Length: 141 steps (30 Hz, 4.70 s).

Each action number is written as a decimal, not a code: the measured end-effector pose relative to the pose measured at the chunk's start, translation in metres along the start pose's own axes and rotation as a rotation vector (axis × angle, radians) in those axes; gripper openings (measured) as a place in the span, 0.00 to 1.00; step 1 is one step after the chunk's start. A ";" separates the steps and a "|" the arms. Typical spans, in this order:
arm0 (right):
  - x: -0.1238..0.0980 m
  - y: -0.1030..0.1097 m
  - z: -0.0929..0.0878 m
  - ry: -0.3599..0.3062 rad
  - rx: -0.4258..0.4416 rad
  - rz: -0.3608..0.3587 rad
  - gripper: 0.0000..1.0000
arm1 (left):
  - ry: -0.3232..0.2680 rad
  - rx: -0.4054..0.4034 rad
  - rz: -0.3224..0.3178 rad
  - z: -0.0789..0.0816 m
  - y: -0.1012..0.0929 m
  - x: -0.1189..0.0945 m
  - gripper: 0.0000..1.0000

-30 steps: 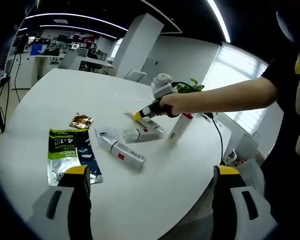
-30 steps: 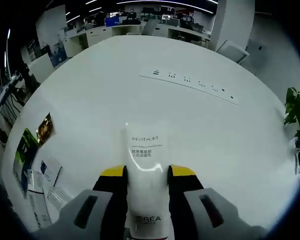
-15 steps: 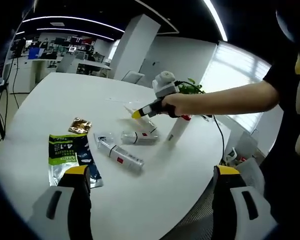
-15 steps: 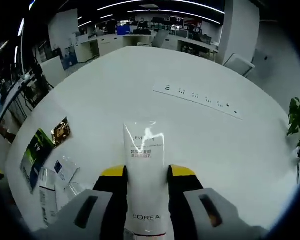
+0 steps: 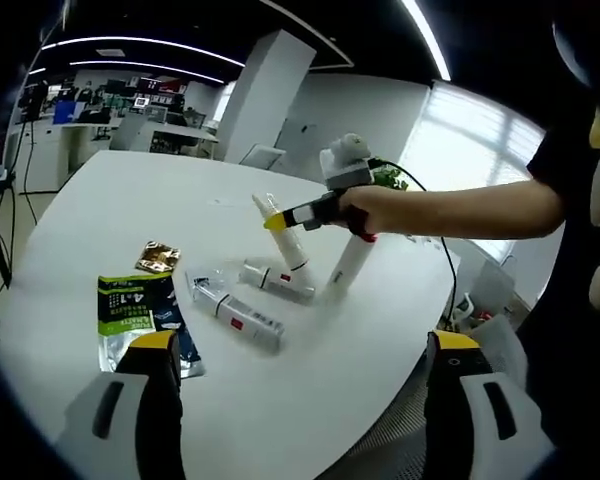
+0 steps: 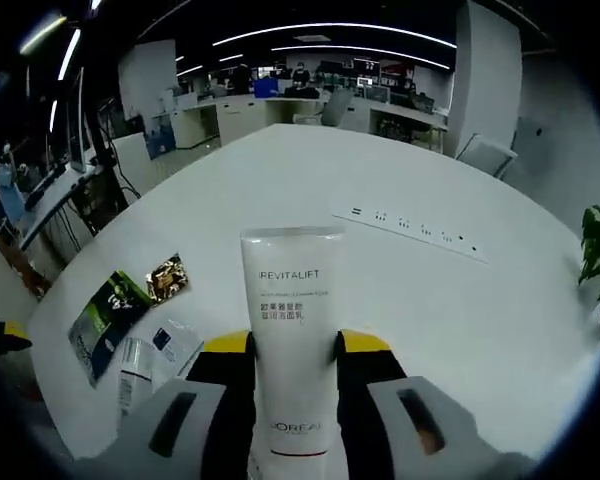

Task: Arrange the skincare products in the storage area until every visible bottle or jar stands upright without overlapping.

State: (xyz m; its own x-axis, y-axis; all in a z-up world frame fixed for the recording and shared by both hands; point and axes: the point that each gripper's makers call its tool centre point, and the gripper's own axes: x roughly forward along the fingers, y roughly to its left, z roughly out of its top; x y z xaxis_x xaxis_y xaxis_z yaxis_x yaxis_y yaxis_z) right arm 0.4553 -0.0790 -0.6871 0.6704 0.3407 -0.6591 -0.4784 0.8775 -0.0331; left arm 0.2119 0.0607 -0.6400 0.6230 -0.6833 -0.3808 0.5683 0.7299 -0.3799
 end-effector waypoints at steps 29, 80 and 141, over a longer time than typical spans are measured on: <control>-0.069 0.025 0.003 -0.153 0.004 0.046 0.30 | -0.002 0.077 -0.047 0.014 -0.035 -0.006 0.94; -0.197 0.117 -0.040 -0.289 -0.046 0.145 0.30 | -0.129 0.041 -0.148 0.063 -0.089 -0.004 0.69; -0.291 0.162 -0.027 -0.506 -0.200 0.609 0.31 | -0.096 0.291 -0.448 0.127 -0.181 0.000 0.09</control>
State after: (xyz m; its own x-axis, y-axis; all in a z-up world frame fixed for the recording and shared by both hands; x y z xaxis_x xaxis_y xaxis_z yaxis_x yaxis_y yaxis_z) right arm 0.1677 -0.0449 -0.5210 0.4126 0.8915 -0.1869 -0.9015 0.4290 0.0563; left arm 0.1776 -0.0682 -0.4638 0.3242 -0.9338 -0.1516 0.9062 0.3526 -0.2335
